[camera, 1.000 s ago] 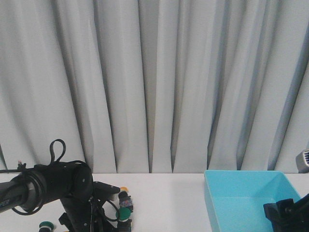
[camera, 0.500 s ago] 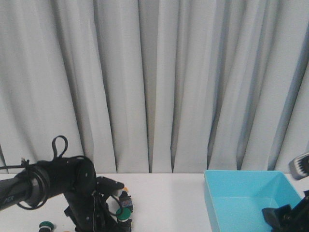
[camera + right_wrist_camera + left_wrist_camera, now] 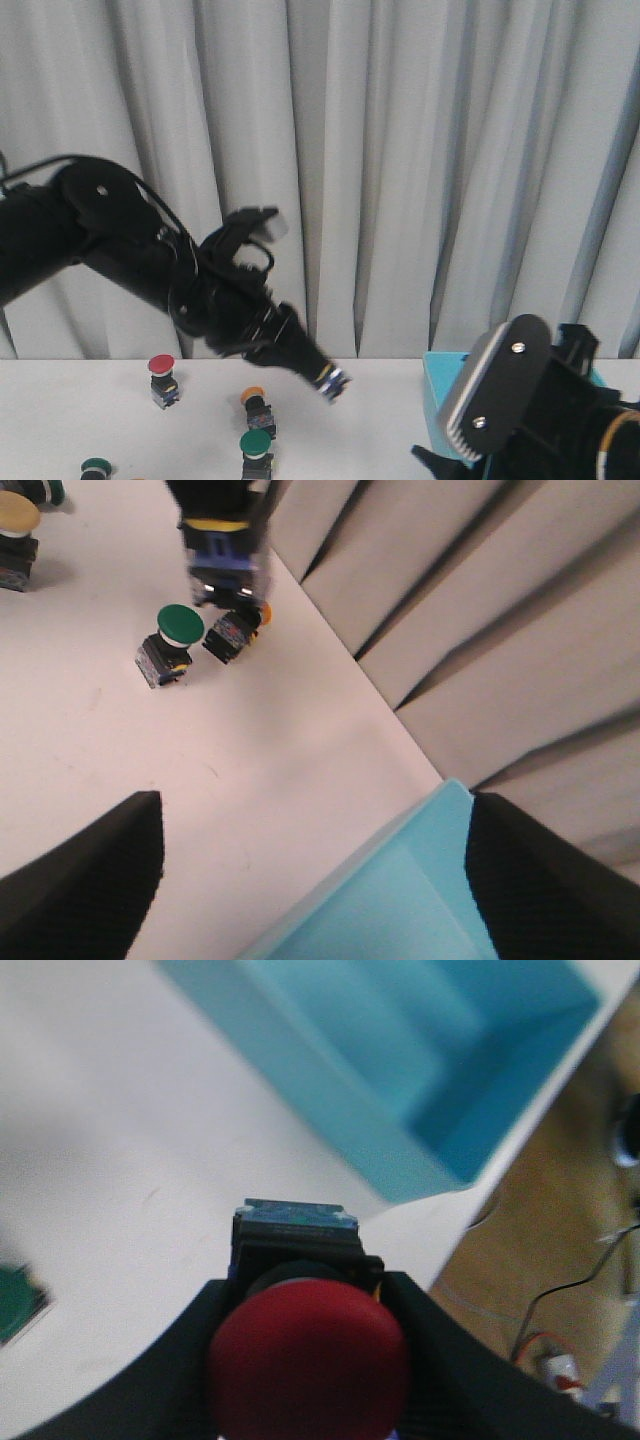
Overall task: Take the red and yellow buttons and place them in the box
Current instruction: 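Lift the red button with the left gripper toward the right gripper, then grasp the red button with the right gripper, open the left gripper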
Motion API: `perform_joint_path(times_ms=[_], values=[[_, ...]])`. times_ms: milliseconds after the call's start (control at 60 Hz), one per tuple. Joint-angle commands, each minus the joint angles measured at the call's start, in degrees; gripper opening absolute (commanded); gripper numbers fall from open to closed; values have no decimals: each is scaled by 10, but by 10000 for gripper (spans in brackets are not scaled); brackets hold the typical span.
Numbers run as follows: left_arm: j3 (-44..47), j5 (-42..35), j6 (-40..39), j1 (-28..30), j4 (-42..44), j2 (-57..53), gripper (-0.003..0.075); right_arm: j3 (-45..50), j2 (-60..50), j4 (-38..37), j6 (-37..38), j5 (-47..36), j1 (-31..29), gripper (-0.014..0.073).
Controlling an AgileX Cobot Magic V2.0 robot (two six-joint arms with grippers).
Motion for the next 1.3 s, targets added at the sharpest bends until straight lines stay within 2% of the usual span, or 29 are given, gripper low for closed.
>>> perform_joint_path(times_ms=[0, 300, 517, 633, 817, 983, 1067, 1133, 1283], values=[[-34, 8, 31, -5, -106, -35, -6, -21, 11, -3, -16, -77, 17, 589], [-42, 6, 28, -43, -130, -34, -6, -21, 30, -5, -17, -149, 54, 589], [-42, 13, 20, -68, -131, -34, -6, -21, 32, -5, -17, -157, 54, 587], [-42, 22, 20, -76, -131, -34, -6, -21, 32, -5, -17, -158, 54, 554], [-42, 24, -8, -75, -135, -38, -3, -21, 32, -5, -15, -148, 54, 381], [-42, 24, -9, -75, -136, -42, 1, -21, 32, -5, -13, -150, 54, 134], [-42, 24, -9, -75, -135, -42, 4, -21, 32, -5, -13, -151, 54, 39], [-42, 23, -9, -75, -135, -41, 5, -21, 32, -5, -13, -152, 54, -15], [-42, 18, -9, -75, -131, -41, 15, -21, 32, -5, -13, -154, 54, -8]])
